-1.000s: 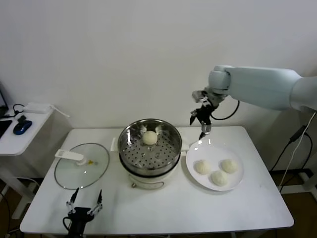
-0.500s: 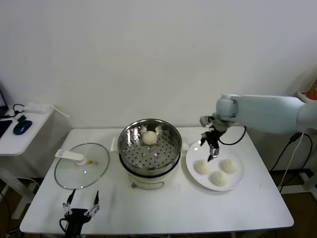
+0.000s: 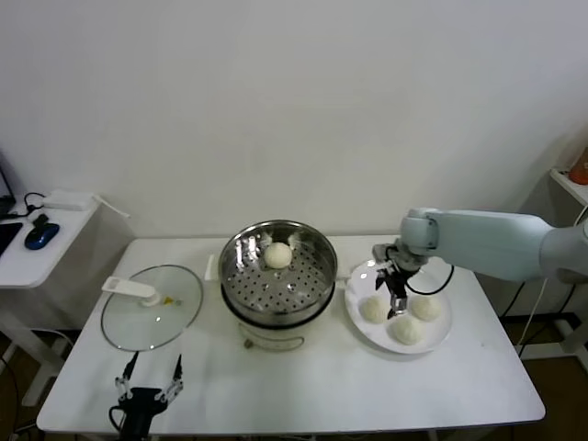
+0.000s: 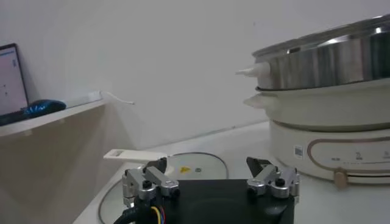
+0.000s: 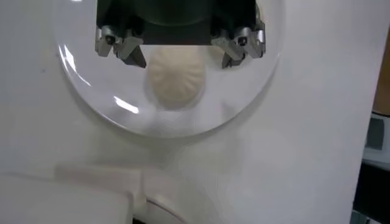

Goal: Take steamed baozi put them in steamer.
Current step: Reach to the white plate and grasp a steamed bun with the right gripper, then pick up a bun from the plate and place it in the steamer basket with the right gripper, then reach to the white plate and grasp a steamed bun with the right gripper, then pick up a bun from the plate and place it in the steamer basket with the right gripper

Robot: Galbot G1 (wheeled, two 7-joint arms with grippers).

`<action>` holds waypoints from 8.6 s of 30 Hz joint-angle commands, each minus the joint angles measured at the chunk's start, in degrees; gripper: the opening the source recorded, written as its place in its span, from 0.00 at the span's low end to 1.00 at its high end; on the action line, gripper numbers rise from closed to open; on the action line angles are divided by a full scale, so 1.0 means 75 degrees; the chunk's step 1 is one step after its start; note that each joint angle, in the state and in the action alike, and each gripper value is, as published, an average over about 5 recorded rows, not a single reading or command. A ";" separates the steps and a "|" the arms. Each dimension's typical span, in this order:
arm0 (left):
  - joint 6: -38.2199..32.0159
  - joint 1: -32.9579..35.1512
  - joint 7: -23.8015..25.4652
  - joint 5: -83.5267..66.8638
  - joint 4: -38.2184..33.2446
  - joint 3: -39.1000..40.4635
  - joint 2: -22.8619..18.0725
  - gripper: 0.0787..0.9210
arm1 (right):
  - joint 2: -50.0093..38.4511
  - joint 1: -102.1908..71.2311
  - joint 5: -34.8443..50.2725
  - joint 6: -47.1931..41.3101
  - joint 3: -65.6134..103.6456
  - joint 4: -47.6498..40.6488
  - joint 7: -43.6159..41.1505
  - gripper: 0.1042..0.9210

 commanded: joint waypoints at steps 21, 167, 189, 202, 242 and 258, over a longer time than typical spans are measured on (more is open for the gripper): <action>-0.0024 -0.0064 -0.0012 0.0023 0.0094 -0.0032 0.0009 0.88 | -0.0069 -0.0803 -0.0635 -0.0019 0.0761 -0.0502 0.0243 0.87; 0.0079 0.0363 -0.0034 0.0246 -0.0598 0.0009 -0.0210 0.88 | -0.1702 -0.0070 -0.2044 0.0529 0.0539 0.1154 -0.0945 0.88; 0.0072 0.0283 -0.0042 0.0235 -0.0442 -0.0032 -0.0111 0.88 | -0.1434 -0.0683 -0.2119 0.0339 0.0983 0.0775 -0.0811 0.88; 0.0079 0.0284 -0.0047 0.0242 -0.0467 -0.0054 -0.0143 0.88 | -0.1477 -0.0680 -0.2137 0.0332 0.1040 0.0809 -0.0834 0.73; 0.0039 0.0256 -0.0156 0.0348 -0.0607 0.0088 -0.0190 0.88 | 0.0991 0.4769 -0.1246 0.3569 0.0022 0.2264 -0.1094 0.64; -0.0003 0.0297 -0.0232 0.0277 -0.0614 -0.0013 -0.0113 0.88 | 0.2379 0.2593 -0.3334 0.3712 0.1120 0.2166 -0.0577 0.55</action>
